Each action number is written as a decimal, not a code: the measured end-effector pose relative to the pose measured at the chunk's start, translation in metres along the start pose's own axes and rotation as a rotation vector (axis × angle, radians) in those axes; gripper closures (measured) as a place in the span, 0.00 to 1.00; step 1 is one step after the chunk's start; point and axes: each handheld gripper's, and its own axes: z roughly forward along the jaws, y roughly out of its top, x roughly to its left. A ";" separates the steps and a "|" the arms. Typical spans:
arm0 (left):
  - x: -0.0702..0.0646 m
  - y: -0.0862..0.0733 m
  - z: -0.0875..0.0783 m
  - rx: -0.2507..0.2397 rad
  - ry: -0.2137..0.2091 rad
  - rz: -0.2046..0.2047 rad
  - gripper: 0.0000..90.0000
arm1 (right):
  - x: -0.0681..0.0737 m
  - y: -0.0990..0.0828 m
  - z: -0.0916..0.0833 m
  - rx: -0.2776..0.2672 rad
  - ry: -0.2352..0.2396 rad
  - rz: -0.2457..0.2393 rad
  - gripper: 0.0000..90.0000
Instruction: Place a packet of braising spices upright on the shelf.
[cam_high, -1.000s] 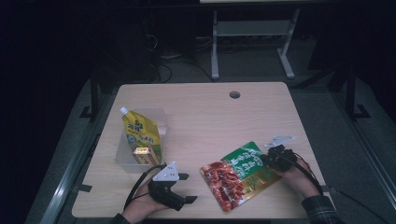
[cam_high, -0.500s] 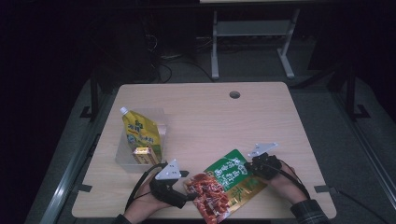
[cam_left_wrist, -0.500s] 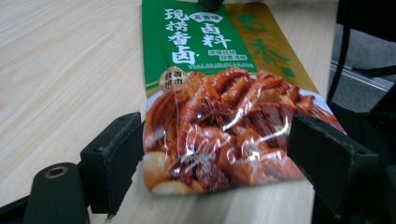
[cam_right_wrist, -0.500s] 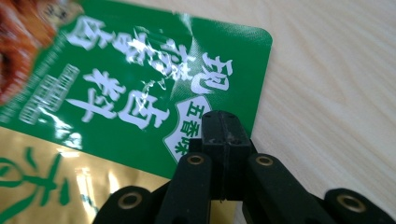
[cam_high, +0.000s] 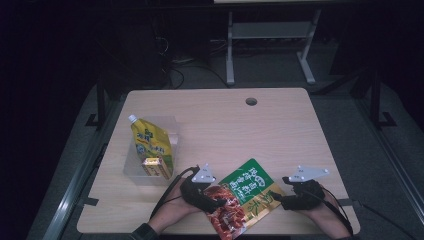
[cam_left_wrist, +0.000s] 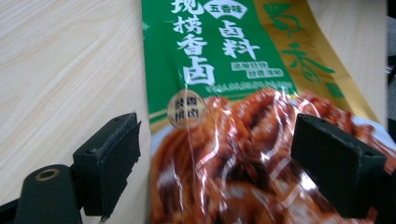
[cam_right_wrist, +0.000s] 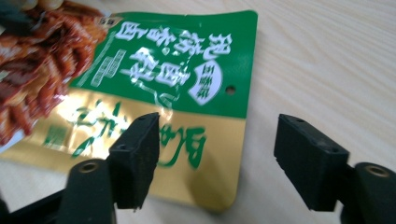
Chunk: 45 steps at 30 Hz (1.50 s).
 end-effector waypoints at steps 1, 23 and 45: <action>0.001 0.002 0.003 0.001 0.003 0.002 0.17 | 0.002 -0.003 -0.003 -0.004 -0.001 0.000 0.33; -0.008 0.011 0.023 0.093 0.016 0.078 0.59 | 0.008 -0.015 -0.019 -0.059 -0.018 0.003 0.31; -0.002 0.018 0.015 0.060 0.008 0.007 1.00 | 0.006 -0.015 -0.025 -0.100 -0.012 0.014 0.30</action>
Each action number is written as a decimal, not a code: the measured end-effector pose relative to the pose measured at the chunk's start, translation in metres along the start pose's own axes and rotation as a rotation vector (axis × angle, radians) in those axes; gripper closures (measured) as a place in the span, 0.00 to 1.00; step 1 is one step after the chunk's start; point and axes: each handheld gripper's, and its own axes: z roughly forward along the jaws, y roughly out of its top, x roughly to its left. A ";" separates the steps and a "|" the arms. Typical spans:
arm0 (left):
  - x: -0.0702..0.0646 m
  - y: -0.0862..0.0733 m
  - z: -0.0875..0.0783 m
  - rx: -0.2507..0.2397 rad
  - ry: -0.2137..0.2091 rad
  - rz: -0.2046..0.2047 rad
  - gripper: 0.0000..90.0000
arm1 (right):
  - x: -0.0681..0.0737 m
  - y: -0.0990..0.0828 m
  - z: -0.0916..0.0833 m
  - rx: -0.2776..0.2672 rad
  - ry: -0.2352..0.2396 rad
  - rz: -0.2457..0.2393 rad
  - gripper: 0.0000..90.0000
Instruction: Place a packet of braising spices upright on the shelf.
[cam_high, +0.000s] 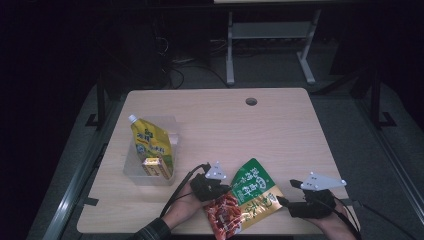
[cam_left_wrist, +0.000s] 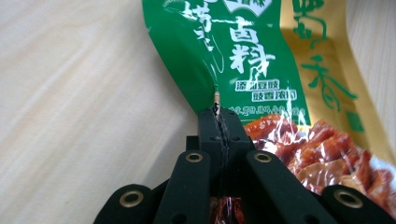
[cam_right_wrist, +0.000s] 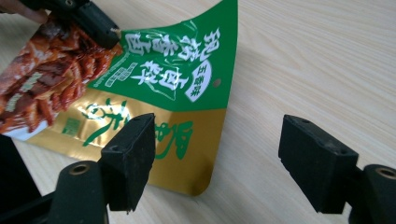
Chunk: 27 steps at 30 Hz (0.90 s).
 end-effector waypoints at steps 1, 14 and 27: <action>0.001 0.000 -0.002 -0.014 0.004 -0.015 1.00 | 0.000 0.000 0.000 -0.001 0.003 0.004 0.30; 0.019 0.017 -0.039 -0.176 0.056 -0.077 1.00 | 0.002 0.002 0.004 0.001 0.036 0.031 0.27; 0.029 0.031 -0.069 -0.291 0.081 -0.104 1.00 | 0.017 0.018 0.026 -0.025 0.144 0.046 0.27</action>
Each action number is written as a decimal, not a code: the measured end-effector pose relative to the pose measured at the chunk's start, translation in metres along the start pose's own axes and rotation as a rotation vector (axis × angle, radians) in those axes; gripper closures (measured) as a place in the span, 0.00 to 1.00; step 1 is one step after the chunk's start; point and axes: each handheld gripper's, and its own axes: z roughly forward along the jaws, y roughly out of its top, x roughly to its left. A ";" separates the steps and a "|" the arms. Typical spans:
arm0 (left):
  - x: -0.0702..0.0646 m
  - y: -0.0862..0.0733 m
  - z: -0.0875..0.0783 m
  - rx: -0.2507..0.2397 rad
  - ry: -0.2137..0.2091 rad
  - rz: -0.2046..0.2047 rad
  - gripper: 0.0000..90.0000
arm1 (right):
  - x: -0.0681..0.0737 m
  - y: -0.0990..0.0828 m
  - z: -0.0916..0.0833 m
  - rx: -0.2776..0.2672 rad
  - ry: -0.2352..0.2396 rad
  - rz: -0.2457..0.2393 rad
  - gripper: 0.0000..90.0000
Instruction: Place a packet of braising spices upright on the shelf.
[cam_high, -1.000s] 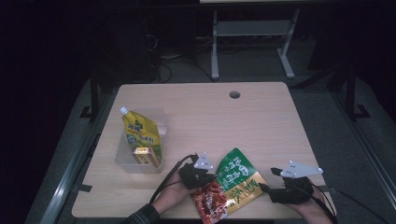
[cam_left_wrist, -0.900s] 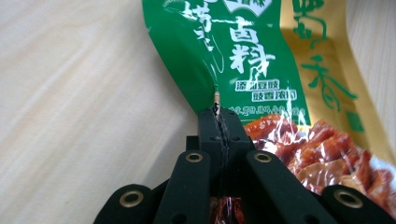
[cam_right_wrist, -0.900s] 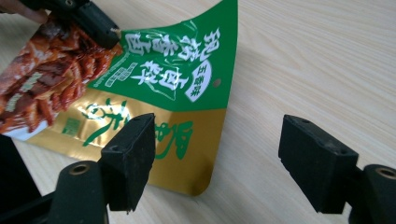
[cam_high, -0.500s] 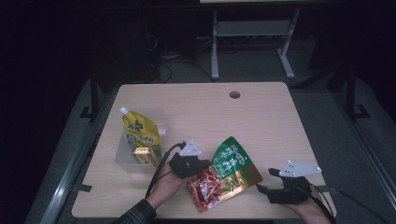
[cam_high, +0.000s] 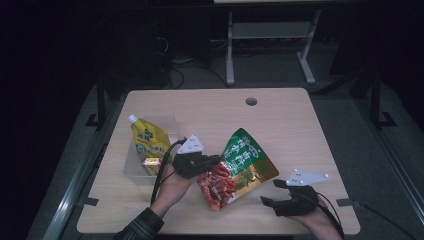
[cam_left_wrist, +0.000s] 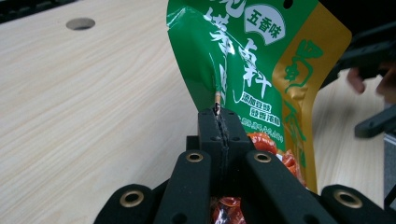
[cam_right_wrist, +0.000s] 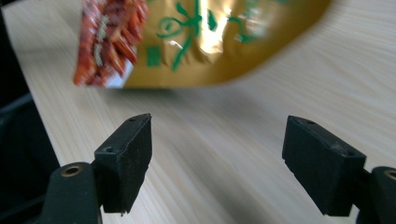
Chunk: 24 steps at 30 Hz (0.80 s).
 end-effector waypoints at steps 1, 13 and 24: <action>0.000 0.001 -0.001 -0.001 -0.003 0.000 1.00 | 0.001 0.003 0.004 -0.007 0.011 0.003 0.27; 0.000 0.000 -0.008 -0.033 -0.012 -0.025 1.00 | 0.005 0.025 0.029 -0.133 0.062 0.048 0.36; 0.001 -0.002 -0.009 -0.042 -0.014 -0.049 1.00 | 0.004 0.037 0.037 -0.215 0.098 0.076 0.86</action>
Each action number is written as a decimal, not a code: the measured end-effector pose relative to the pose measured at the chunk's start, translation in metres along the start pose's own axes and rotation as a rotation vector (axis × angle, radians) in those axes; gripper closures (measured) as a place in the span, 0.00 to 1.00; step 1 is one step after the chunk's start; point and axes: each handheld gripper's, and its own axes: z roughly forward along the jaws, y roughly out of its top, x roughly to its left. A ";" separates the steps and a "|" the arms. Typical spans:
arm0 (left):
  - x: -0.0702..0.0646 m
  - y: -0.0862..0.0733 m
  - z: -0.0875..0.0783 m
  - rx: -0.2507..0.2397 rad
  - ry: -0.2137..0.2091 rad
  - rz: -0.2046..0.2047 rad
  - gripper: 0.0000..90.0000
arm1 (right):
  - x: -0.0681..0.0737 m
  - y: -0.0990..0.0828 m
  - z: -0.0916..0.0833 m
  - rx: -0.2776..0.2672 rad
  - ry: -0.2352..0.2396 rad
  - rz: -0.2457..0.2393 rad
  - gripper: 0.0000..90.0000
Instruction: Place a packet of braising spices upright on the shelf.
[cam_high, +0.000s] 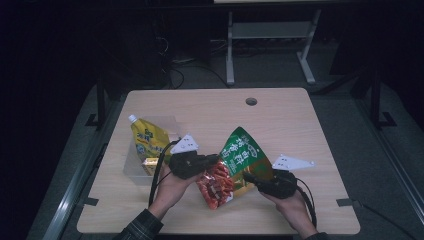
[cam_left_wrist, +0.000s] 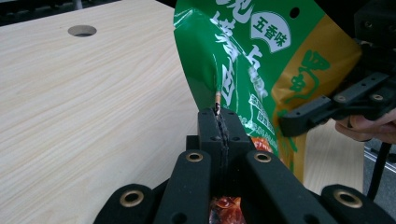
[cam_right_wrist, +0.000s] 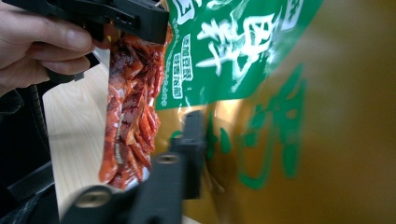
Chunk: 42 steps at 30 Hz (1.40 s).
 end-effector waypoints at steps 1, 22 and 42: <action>0.000 0.000 0.000 0.003 -0.001 0.002 1.00 | 0.000 0.001 0.000 -0.001 -0.004 -0.006 0.91; -0.001 -0.016 0.005 0.030 0.065 -0.024 0.90 | -0.015 0.037 -0.018 0.064 0.035 -0.113 1.00; -0.021 -0.048 0.012 0.207 -0.077 0.107 0.34 | -0.025 0.064 -0.017 0.069 0.058 -0.124 1.00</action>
